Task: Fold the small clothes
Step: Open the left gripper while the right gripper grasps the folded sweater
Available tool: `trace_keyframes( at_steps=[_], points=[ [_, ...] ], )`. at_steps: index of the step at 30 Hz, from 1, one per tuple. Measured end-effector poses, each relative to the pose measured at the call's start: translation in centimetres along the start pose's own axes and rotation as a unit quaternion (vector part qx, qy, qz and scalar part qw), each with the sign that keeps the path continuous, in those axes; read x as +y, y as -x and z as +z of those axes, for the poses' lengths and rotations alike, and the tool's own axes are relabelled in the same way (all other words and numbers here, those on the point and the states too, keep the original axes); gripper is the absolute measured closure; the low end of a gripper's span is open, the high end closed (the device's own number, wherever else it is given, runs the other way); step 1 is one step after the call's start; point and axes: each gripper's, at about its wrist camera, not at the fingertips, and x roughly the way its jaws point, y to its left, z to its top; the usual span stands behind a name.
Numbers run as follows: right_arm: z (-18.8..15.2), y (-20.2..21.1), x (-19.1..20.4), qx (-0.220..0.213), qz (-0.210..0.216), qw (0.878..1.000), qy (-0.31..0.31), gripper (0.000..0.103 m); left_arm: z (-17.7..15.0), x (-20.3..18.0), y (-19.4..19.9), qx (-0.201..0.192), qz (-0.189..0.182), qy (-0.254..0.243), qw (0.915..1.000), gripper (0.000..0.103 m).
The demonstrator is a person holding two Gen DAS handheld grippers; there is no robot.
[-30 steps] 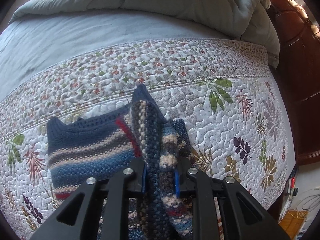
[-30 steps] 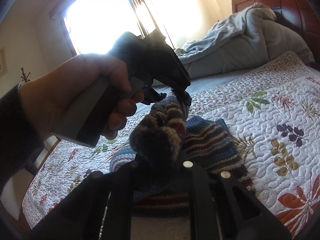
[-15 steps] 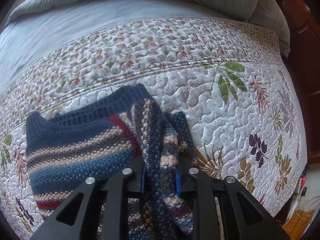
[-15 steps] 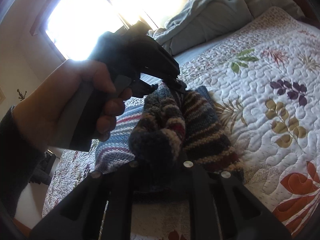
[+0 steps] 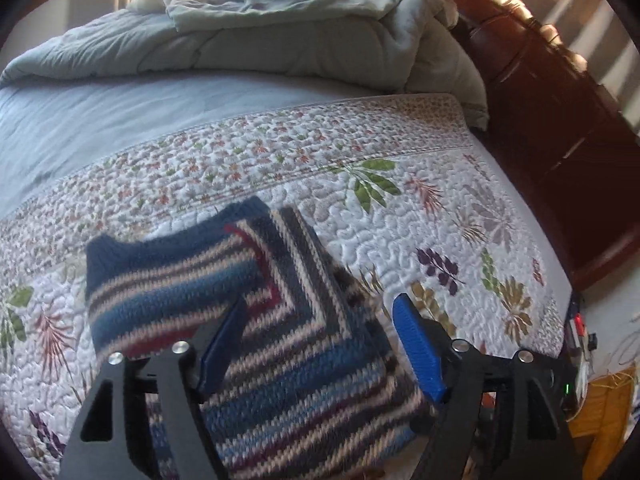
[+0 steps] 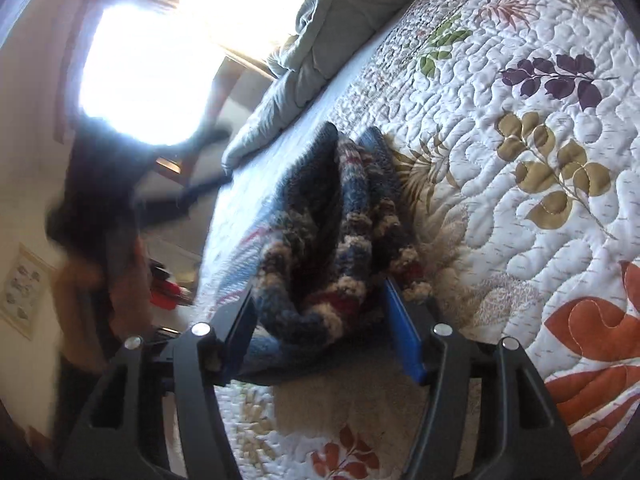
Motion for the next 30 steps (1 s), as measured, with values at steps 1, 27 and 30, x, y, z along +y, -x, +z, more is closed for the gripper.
trace_keyframes(
  at_steps=[1,27,30],
  points=[
    [0.4,0.5,-0.2,-0.002,0.01,1.0,-0.003,0.04,-1.9,0.6,1.0,-0.011,-0.021,0.005,0.9997,0.027],
    [8.9,-5.9,-0.6,0.114,-0.03,0.993,0.021,0.07,-15.2,6.1,4.0,-0.042,-0.187,0.075,0.9787,0.022],
    [10.6,-5.5,-0.6,0.091,-0.03,0.995,0.005,0.053,-15.5,6.9,3.6,-0.041,-0.188,0.089,0.9773,0.022]
  ],
)
